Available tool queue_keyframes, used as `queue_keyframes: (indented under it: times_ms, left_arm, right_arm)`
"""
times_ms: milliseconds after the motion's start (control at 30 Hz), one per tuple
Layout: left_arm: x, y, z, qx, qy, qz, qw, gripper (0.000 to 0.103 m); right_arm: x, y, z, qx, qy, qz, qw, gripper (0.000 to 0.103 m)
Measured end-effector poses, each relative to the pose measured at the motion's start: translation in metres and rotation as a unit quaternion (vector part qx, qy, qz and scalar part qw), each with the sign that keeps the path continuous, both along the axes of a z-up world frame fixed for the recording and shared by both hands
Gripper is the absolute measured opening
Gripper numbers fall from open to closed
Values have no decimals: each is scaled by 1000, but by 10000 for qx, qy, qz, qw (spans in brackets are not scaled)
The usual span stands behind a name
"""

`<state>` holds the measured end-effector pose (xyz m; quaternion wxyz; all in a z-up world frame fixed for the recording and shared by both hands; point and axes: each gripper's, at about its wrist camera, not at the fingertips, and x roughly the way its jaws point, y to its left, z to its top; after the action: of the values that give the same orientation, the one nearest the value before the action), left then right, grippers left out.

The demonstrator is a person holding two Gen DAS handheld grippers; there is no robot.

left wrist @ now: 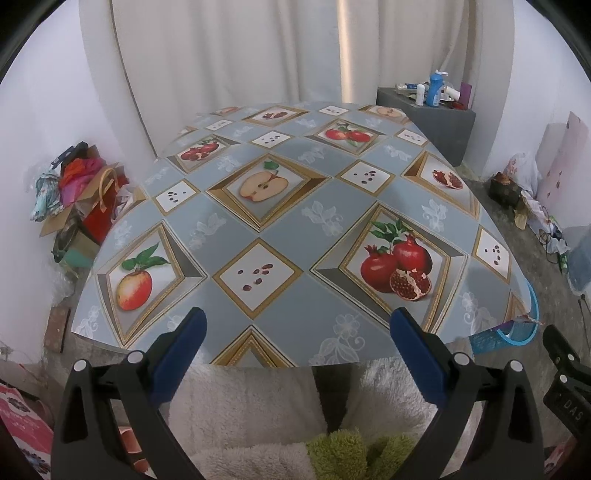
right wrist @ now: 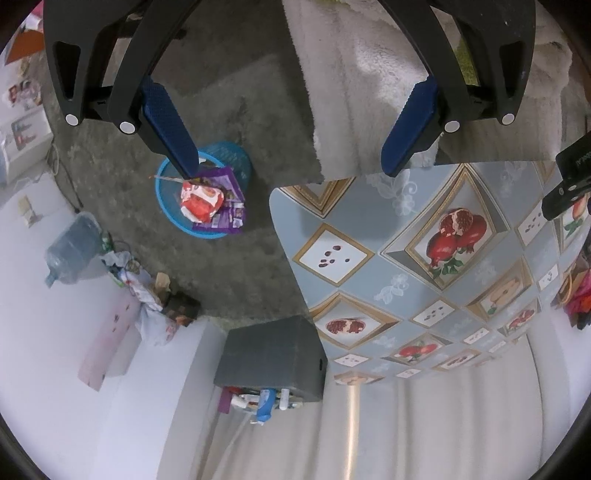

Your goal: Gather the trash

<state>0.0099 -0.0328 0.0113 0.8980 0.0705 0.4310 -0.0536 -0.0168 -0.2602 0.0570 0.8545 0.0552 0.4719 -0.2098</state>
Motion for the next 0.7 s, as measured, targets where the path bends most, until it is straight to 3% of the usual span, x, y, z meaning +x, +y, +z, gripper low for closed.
queue_keyframes:
  times_ms: [700]
  left_arm:
    - [-2,-3,-2,32,34,-46,10000,97]
  right_arm:
    - [-2,-8,-1,21,5,3,10000,95]
